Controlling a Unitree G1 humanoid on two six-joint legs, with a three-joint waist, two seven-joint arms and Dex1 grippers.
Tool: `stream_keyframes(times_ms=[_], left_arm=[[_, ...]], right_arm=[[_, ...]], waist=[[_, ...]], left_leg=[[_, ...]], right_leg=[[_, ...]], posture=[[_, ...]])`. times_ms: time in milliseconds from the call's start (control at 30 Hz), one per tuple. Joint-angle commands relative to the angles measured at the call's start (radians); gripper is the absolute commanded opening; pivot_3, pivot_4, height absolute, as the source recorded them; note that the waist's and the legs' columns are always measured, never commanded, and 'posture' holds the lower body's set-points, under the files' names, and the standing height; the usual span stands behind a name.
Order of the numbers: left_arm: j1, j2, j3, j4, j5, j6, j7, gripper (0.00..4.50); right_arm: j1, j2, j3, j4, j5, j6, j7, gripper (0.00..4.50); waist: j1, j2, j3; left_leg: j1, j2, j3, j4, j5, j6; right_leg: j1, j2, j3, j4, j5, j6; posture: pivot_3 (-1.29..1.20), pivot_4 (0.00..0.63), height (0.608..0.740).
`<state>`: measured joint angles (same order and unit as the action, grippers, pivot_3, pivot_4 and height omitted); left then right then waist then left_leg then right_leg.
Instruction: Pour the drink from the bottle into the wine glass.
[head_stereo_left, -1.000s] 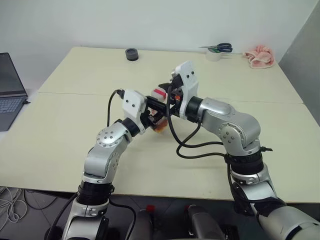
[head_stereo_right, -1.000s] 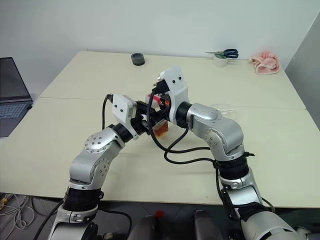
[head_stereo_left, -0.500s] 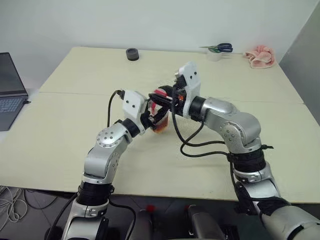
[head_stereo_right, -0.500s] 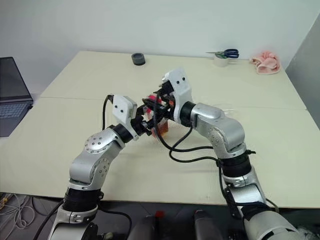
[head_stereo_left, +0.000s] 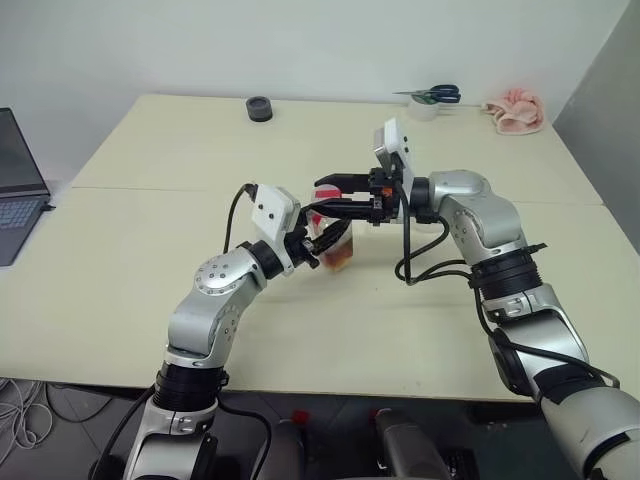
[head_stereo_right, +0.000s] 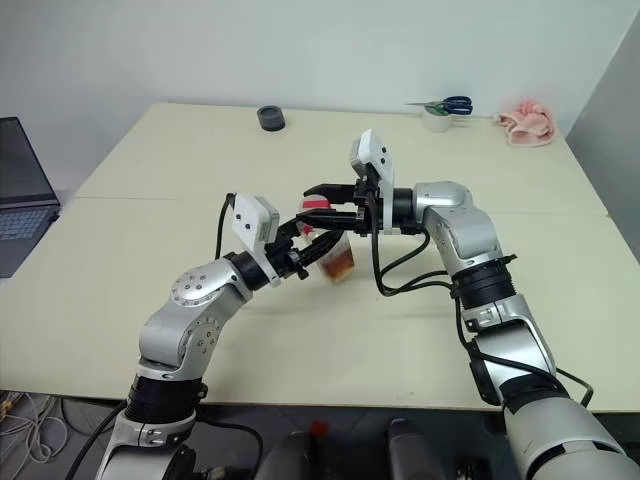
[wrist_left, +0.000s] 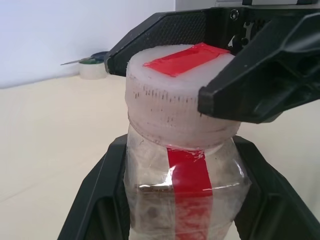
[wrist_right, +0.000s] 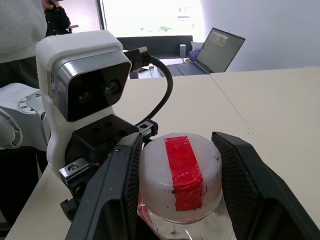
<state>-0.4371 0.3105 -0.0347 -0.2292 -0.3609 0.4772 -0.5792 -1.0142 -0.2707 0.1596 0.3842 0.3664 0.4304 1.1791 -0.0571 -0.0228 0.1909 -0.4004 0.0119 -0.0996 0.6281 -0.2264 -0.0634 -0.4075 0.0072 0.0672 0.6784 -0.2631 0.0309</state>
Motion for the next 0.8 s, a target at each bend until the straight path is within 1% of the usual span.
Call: stream_keyframes(times_ms=[33, 67, 200, 233, 267, 367, 500, 633, 800], left_arm=[[-0.040, -0.002, 0.017, -0.054, -0.026, -0.007, 0.003, 2.13], [-0.042, 0.001, 0.018, -0.051, -0.027, -0.004, 0.002, 2.13], [-0.066, 0.020, 0.012, -0.037, -0.017, 0.019, 0.003, 2.13], [-0.073, 0.029, 0.009, -0.037, -0.014, 0.030, 0.003, 2.13], [-0.076, 0.034, 0.007, -0.039, -0.012, 0.037, 0.003, 2.13], [-0.089, 0.056, 0.002, -0.056, -0.021, 0.086, -0.001, 2.13], [-0.098, 0.073, -0.003, -0.082, -0.030, 0.131, 0.000, 2.13], [-0.101, 0.072, -0.005, -0.099, -0.033, 0.160, 0.003, 2.13], [-0.098, 0.065, -0.007, -0.108, -0.030, 0.166, 0.006, 2.13]], right_arm=[[0.005, 0.016, 0.006, -0.089, 0.055, 0.063, 0.043, 2.63], [0.010, 0.011, -0.001, -0.104, 0.056, 0.074, 0.034, 2.88], [0.054, -0.021, -0.046, -0.240, 0.062, 0.128, -0.051, 4.31], [0.067, -0.029, -0.058, -0.286, 0.066, 0.151, -0.081, 4.50], [0.077, -0.035, -0.064, -0.318, 0.071, 0.168, -0.100, 4.50], [0.111, -0.044, -0.076, -0.432, 0.049, 0.236, -0.231, 4.50], [0.144, -0.023, -0.083, -0.539, 0.040, 0.331, -0.389, 4.50], [0.165, 0.002, -0.076, -0.612, 0.046, 0.411, -0.497, 4.50], [0.181, 0.035, -0.067, -0.641, 0.058, 0.455, -0.568, 4.50]], waist=[[0.001, 0.000, 0.000], [0.001, 0.000, 0.000], [0.001, 0.000, 0.000], [0.002, 0.000, 0.000], [0.002, 0.000, 0.000], [0.001, 0.000, 0.000], [-0.001, 0.000, 0.000], [0.001, 0.000, 0.000], [0.001, 0.000, 0.000]], left_leg=[[0.000, 0.000, 0.000, 0.000, 0.000, 0.000], [0.000, 0.000, 0.000, 0.000, 0.000, 0.000], [0.000, 0.000, -0.001, 0.000, 0.000, 0.000], [0.000, 0.000, -0.001, 0.000, 0.000, 0.000], [0.000, 0.000, -0.001, 0.000, 0.000, 0.000], [0.000, 0.000, -0.001, 0.000, 0.000, 0.000], [0.000, 0.001, -0.001, 0.000, 0.000, 0.000], [0.000, 0.000, -0.001, 0.000, 0.000, 0.000], [0.000, 0.000, -0.001, 0.000, 0.000, 0.000]], right_leg=[[0.000, 0.000, 0.000, 0.000, 0.000, 0.000], [0.000, 0.000, 0.000, 0.000, 0.000, 0.000], [0.000, 0.000, -0.001, 0.000, 0.000, 0.001], [0.000, 0.000, -0.001, 0.000, 0.000, 0.001], [0.000, 0.000, -0.001, 0.000, -0.001, 0.001], [0.000, 0.000, -0.001, 0.000, -0.001, 0.001], [0.000, 0.000, -0.001, 0.001, -0.002, 0.004], [0.000, 0.000, -0.001, 0.001, -0.002, 0.004], [0.000, 0.000, -0.001, 0.001, -0.002, 0.004]], posture=[[0.00, 0.150, 0.740], [0.00, 0.150, 0.740], [0.00, 0.150, 0.740], [0.00, 0.150, 0.740], [0.00, 0.150, 0.740], [0.00, 0.150, 0.740], [0.00, 0.150, 0.740], [0.00, 0.150, 0.740], [0.00, 0.150, 0.740]])
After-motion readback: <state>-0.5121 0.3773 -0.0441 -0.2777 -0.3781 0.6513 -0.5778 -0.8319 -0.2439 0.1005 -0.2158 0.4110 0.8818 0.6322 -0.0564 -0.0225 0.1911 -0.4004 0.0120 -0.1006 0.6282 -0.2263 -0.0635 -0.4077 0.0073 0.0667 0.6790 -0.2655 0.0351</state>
